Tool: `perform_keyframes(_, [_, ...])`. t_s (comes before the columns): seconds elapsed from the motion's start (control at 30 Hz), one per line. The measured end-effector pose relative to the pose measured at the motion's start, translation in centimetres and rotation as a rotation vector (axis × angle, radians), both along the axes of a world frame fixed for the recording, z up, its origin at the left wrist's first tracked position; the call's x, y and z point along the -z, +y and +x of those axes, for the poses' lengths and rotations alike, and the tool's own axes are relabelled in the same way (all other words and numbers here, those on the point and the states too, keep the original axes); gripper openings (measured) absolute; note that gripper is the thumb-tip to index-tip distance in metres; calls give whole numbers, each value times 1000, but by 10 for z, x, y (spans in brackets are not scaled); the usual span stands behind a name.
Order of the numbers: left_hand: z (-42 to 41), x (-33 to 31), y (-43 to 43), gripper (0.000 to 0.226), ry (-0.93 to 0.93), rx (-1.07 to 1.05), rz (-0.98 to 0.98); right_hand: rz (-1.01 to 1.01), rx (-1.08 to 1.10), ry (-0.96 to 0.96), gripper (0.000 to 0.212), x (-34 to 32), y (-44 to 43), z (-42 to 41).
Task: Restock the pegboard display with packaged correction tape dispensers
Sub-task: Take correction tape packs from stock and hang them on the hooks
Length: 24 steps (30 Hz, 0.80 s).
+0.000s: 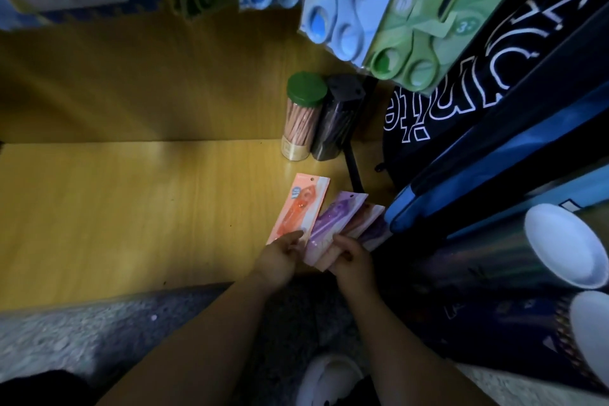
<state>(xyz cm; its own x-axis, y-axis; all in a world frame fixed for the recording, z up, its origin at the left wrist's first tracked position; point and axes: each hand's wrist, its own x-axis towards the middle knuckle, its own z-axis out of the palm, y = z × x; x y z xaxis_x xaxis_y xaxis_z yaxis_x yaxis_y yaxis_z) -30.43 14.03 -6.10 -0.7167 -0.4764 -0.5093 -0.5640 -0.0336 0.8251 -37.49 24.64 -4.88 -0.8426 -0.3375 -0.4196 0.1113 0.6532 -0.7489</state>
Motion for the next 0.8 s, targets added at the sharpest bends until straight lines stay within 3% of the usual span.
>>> perform_keyframes(0.1, [2, 4, -8, 34, -37, 81, -171, -37, 309, 29, 30, 12, 8, 9])
perform_keyframes(0.2, [0, 3, -14, 44, -127, 238, -407, -120, 517, -114, 28, 13, 12, 7])
perform_keyframes(0.33, [-8, 3, -21, 56, -230, 345, -478, -144, 486, -300, 40, 12, 6, -3])
perform_keyframes(0.5, [-10, 4, -27, 51, -319, 552, -506, 49, 231, -213, 42, 13, 8, -6])
perform_keyframes(0.6, [-2, 8, -25, 49, -374, 614, -566, 256, -77, -83, 43, 17, -4, 4])
perform_keyframes(0.8, [35, 5, -32, 47, -427, 488, -610, 428, -434, 31, 55, 27, -23, 17])
